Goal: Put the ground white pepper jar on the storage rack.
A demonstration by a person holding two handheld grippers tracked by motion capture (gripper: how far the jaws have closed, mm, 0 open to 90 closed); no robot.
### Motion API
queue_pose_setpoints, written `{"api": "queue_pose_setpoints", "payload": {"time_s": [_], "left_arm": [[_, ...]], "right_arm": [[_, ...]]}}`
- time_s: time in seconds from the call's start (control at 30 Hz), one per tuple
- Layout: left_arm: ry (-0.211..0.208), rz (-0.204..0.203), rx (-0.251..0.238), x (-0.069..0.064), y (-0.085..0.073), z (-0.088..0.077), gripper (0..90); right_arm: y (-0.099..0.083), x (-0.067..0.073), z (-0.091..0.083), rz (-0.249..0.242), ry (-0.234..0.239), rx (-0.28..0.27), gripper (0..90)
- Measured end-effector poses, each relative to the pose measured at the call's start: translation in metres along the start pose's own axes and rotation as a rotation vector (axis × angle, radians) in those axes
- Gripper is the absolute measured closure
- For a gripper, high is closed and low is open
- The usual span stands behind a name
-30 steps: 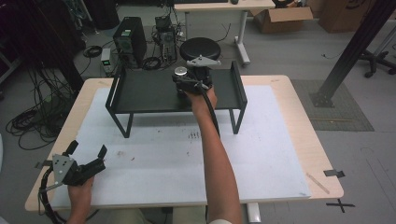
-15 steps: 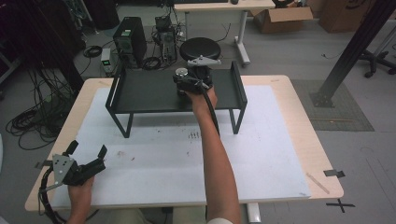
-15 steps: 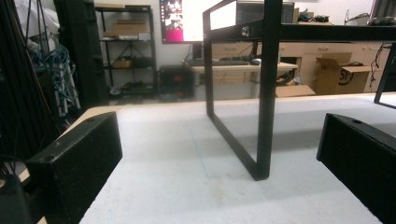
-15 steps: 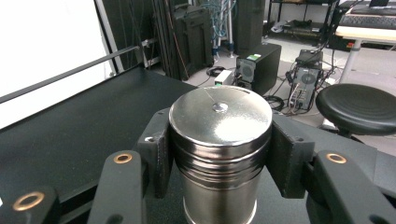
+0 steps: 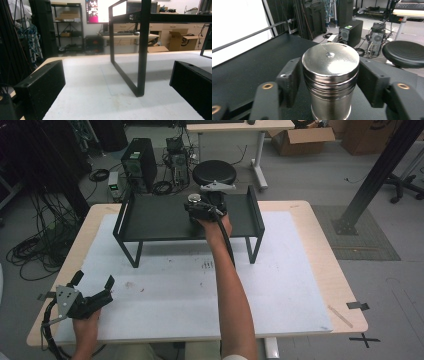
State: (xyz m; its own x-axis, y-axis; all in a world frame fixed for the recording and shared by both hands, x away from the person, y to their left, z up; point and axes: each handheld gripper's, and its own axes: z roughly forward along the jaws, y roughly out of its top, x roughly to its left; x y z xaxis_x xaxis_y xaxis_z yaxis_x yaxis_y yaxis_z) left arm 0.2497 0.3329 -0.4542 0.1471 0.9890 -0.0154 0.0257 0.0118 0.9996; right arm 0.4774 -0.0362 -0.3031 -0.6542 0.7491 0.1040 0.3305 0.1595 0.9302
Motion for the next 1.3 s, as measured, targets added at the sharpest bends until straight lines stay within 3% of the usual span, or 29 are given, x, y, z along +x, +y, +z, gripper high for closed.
{"api": "queue_pose_setpoints", "payload": {"time_s": [0.33, 0.57, 0.83, 1.3], "left_arm": [[-0.001, 0.000, -0.001, 0.000, 0.000, 0.000, 0.5], [0.000, -0.001, -0.002, 0.000, 0.000, 0.000, 0.5], [0.000, 0.000, 0.001, 0.000, 0.000, 0.000, 0.5], [-0.001, 0.002, 0.001, 0.000, 0.000, 0.000, 0.5]], "right_arm": [[0.001, 0.002, -0.005, 0.007, -0.022, -0.036, 18.7], [0.004, 0.003, -0.012, 0.005, -0.039, -0.091, 6.1], [0.006, 0.004, -0.021, -0.018, -0.060, -0.122, 0.0], [0.010, 0.006, -0.042, -0.054, -0.034, -0.172, 0.0]]}}
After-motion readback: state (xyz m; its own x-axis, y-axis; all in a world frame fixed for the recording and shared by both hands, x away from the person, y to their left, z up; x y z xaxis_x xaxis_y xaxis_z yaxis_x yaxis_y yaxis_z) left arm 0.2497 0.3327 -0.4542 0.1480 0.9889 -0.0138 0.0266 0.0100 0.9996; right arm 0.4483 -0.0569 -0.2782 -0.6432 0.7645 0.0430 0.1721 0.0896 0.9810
